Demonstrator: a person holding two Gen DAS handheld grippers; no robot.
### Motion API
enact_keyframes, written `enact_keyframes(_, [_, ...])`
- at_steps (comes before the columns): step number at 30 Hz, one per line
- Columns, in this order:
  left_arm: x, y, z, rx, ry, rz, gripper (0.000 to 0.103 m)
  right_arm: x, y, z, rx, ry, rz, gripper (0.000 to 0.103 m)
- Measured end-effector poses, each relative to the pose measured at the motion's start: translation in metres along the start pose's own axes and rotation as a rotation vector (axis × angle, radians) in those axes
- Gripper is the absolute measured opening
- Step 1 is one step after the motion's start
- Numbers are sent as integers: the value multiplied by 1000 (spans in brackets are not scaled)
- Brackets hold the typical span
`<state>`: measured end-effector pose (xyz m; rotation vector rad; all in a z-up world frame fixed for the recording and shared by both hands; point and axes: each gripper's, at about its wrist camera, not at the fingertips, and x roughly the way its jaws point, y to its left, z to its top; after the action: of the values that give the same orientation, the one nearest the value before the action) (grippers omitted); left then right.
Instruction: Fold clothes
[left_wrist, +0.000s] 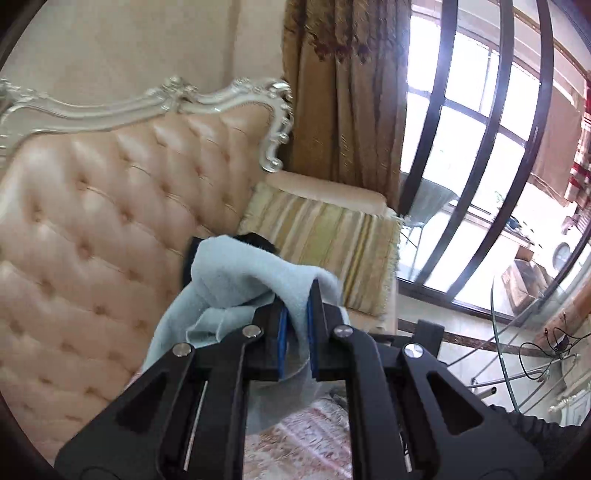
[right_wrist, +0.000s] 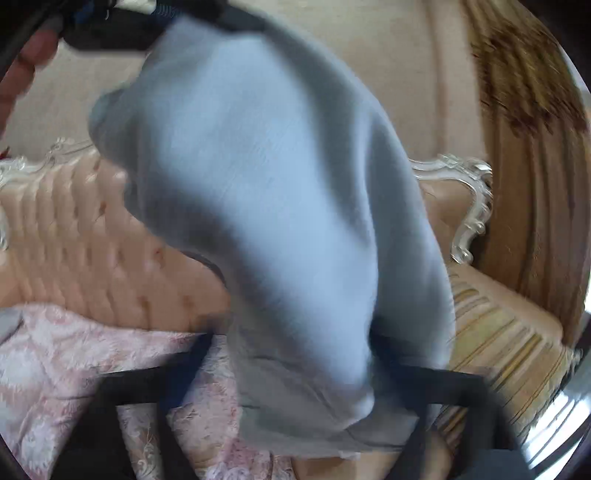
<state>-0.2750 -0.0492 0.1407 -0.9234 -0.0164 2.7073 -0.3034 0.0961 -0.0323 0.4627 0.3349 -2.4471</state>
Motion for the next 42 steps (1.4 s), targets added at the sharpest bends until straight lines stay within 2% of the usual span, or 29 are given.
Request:
enact_keyframes(1, [-14,4,-1,-5,-14,19,11,-2,7,9,-13,22,-4,4])
enact_keyframes(2, [-29,8,-2,-14,-31,31,11,-10,14,19,-7,18,29,4])
enact_keyframes(5, [-84,25,-8,-42,-98,80,11,-44,38,52,-20,-36,33,4])
enact_keyframes(7, [-116,38,-17,-66,-124,120,11,-69,47,78,34,-83,64,3])
enact_keyframes(10, [-169,60,-37,-107,-178,182,11,-105,63,128,98,-147,149,4])
enact_keyframes(13, [-235,77,-57,-157,-278,215,11,-141,94,185,63,-202,217,4])
enact_keyframes(15, [-278,87,-70,-191,-330,229,12,-167,120,220,51,-237,313,4])
enact_keyframes(19, [-332,107,-107,-264,-339,198,16,-210,169,286,63,-265,545,4])
enact_keyframes(21, [-355,114,-131,-283,-364,199,18,-228,206,312,49,-244,632,4])
enact_keyframes(23, [-375,123,-155,-316,-381,207,19,-228,231,324,45,-208,692,4])
enact_keyframes(25, [-394,134,-183,-362,-398,193,25,-224,257,326,58,-147,755,4])
enact_keyframes(26, [-406,142,-205,-395,-419,178,36,-220,269,326,68,-115,789,4])
enact_keyframes(27, [-416,148,-232,-434,-447,190,66,-212,278,323,93,-78,835,4])
enact_keyframes(28, [-425,153,-259,-476,-478,226,87,-203,288,318,117,-38,884,4])
enact_keyframes(29, [-433,159,-285,-519,-508,261,102,-193,298,306,134,8,936,4])
enact_keyframes(33, [-431,185,-404,-757,-535,280,103,-163,335,247,137,154,1005,4])
enact_keyframes(37, [-408,202,-524,-997,-514,265,103,-119,380,171,163,315,1011,4])
enact_keyframes(42, [-349,187,-640,-1210,-411,260,102,-46,404,59,175,586,793,4])
